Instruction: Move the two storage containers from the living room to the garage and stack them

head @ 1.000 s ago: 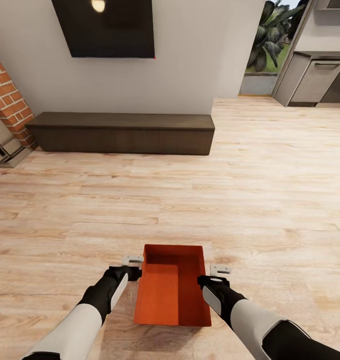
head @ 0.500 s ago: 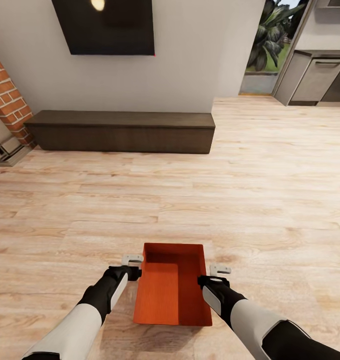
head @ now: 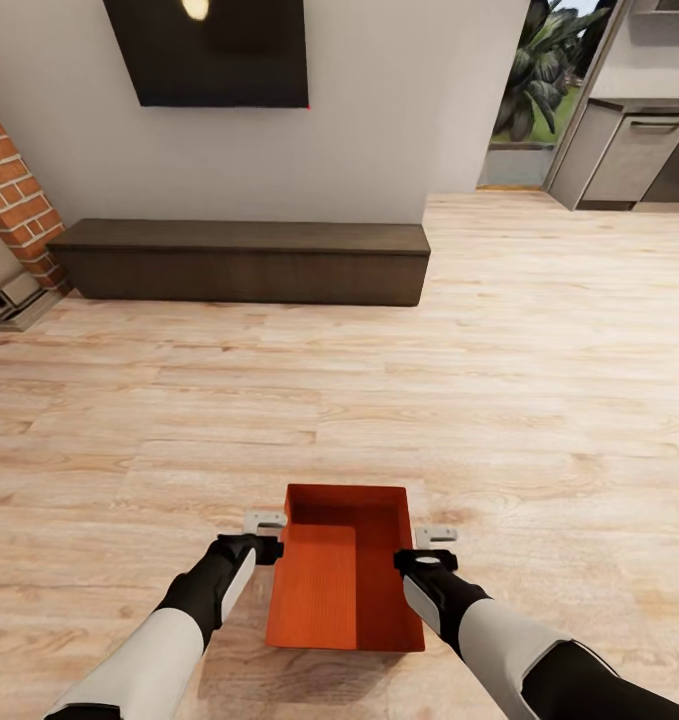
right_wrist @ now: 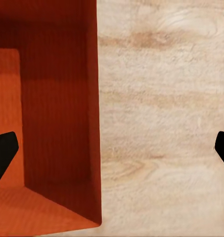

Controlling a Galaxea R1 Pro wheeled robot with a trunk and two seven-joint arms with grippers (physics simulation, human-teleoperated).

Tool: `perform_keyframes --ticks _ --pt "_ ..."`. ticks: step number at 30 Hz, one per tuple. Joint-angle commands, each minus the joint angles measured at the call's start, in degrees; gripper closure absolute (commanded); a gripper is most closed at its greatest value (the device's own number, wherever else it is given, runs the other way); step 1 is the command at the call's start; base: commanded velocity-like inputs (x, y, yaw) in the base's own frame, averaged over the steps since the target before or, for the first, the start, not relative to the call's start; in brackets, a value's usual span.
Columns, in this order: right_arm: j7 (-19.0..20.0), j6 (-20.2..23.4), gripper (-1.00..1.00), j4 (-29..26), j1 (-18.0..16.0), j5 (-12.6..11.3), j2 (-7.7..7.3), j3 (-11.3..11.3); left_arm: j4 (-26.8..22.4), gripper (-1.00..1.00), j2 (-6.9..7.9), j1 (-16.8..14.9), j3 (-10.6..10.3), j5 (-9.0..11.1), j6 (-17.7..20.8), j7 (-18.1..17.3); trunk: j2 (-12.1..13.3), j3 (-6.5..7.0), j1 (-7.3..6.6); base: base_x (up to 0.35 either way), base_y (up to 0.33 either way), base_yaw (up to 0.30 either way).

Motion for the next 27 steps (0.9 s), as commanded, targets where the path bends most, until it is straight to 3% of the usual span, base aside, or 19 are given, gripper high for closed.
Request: perform_keyframes --ticks 1,15,27 --pt "-0.4 0.5 -1.00 -0.1 0.0 0.0 -0.05 0.5 0.0 -1.00 -0.06 0.0 0.0 -0.3 0.3 0.0 -0.4 -0.22 0.22 0.000 0.000 0.000" --pt "-0.5 2.7 -1.00 0.6 0.0 0.2 -0.57 0.5 1.6 -1.00 -0.14 0.0 0.0 -0.2 0.2 0.0 -6.0 -2.74 3.30 0.000 0.000 0.000" --pt "-0.5 4.5 -1.00 -0.2 -0.1 0.5 -0.13 0.5 1.5 -1.00 0.19 0.0 0.2 0.1 0.3 0.1 -10.9 -4.89 5.93 0.000 0.000 0.000"
